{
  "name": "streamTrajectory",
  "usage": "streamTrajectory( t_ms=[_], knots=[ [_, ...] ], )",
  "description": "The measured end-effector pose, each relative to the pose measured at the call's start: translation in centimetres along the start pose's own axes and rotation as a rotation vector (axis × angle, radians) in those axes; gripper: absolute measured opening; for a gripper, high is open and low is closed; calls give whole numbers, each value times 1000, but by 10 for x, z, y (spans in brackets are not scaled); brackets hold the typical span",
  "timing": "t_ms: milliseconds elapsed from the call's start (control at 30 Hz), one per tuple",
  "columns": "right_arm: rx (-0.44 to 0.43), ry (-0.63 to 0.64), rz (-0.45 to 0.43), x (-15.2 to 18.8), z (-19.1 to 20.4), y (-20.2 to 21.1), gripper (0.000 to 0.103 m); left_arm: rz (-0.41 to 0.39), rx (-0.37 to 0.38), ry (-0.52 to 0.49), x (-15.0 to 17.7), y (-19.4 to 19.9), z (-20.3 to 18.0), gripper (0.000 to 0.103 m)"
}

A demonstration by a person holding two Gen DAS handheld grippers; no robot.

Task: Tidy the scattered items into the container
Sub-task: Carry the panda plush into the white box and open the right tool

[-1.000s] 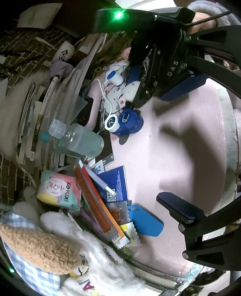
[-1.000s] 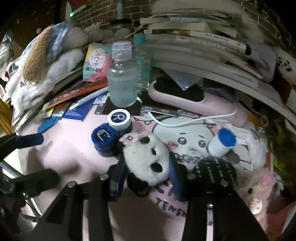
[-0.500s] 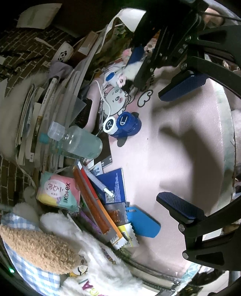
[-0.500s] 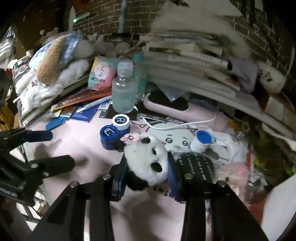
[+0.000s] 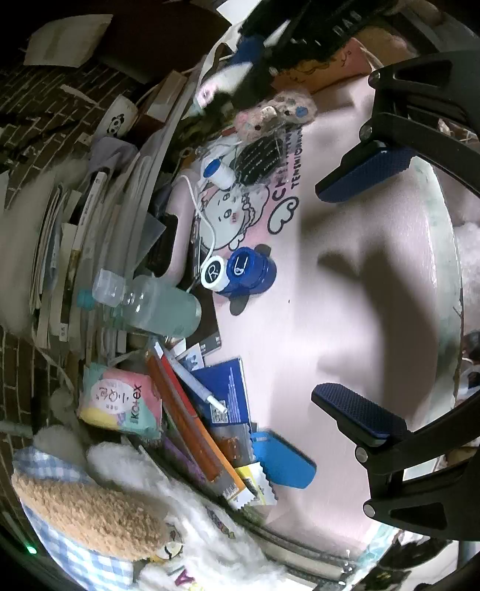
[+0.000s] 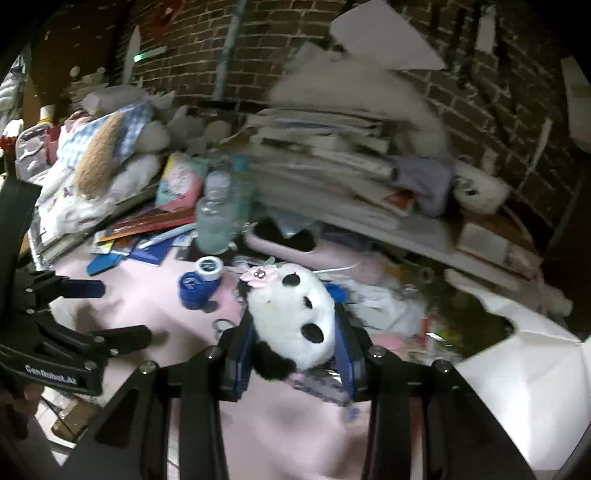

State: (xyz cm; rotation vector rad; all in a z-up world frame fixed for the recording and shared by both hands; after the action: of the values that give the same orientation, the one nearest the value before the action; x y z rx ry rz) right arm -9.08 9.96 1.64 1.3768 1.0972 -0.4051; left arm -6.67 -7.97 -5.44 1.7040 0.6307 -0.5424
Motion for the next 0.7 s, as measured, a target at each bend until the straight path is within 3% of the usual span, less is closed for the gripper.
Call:
streamTrajectory(
  t_ms=[467,700],
  knots=[
    [198,-32,-65,2,-85,60,35,10,10,-35,-2,-2,-19,98],
    [324,-29,-11,16,-137,78,35,16,11,-48,-3,-3,-25,98]
  ],
)
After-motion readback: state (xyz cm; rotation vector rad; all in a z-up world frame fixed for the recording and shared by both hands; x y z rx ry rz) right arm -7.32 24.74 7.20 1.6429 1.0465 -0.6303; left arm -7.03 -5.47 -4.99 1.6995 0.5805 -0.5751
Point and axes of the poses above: each gripper's, at about its wrist camera, not at the fingertips, and y roughly against the way its jaws point, z to its left, x to its underside, the point moved 3 cm from there along -y, roughly the way its jaws point, and after that the axes turned 5 degrees about -y, right-handed, at the moved point
